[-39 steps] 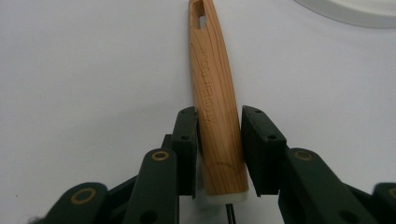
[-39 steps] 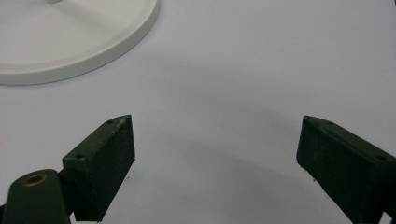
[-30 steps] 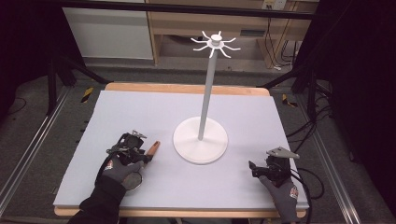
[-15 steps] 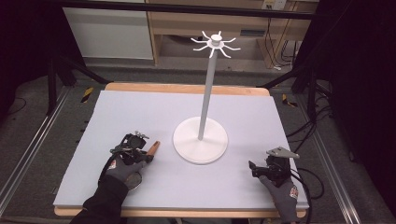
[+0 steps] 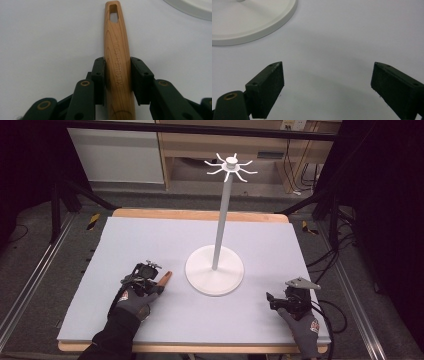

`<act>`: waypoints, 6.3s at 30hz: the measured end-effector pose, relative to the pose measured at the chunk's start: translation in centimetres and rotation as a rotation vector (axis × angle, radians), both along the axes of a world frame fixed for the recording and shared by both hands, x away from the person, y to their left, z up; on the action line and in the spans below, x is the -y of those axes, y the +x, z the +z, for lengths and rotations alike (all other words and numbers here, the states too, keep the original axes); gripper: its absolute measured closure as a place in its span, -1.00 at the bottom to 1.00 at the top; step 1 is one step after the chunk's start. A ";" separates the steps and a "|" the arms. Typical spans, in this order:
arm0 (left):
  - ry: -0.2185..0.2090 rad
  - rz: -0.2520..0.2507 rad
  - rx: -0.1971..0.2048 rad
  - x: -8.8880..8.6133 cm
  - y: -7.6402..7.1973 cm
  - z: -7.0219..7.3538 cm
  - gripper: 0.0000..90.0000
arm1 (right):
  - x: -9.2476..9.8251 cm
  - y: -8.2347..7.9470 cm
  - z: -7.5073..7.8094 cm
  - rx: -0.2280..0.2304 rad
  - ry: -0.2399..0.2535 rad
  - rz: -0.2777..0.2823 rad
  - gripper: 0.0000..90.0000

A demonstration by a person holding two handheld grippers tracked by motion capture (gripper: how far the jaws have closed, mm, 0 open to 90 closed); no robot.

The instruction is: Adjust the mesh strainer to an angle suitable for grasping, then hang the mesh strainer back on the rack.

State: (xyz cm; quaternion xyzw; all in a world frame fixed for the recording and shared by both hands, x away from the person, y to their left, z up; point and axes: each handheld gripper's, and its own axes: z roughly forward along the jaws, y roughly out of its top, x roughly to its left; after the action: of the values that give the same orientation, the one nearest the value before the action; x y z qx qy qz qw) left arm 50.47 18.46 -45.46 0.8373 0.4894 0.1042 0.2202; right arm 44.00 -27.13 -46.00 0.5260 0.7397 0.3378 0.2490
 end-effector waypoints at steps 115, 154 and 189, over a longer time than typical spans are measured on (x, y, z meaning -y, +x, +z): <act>-0.506 -0.070 0.798 2.3 -5.4 21.1 0.49 | 0.1 -0.1 0.1 0.041 0.022 0.011 -0.78; -0.535 -0.159 0.864 6.6 -4.3 25.4 0.49 | 0.1 -0.1 0.1 0.041 0.016 0.007 -0.78; -0.510 -0.182 0.818 8.8 -2.3 25.1 0.49 | 0.2 -0.1 0.2 0.038 0.017 0.007 -0.78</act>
State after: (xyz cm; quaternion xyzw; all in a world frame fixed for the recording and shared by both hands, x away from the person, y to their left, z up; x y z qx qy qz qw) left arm 48.17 9.62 -20.36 0.6865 0.2976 0.2816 0.6007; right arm 43.87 -27.34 -45.78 0.5189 0.7339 0.3548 0.2573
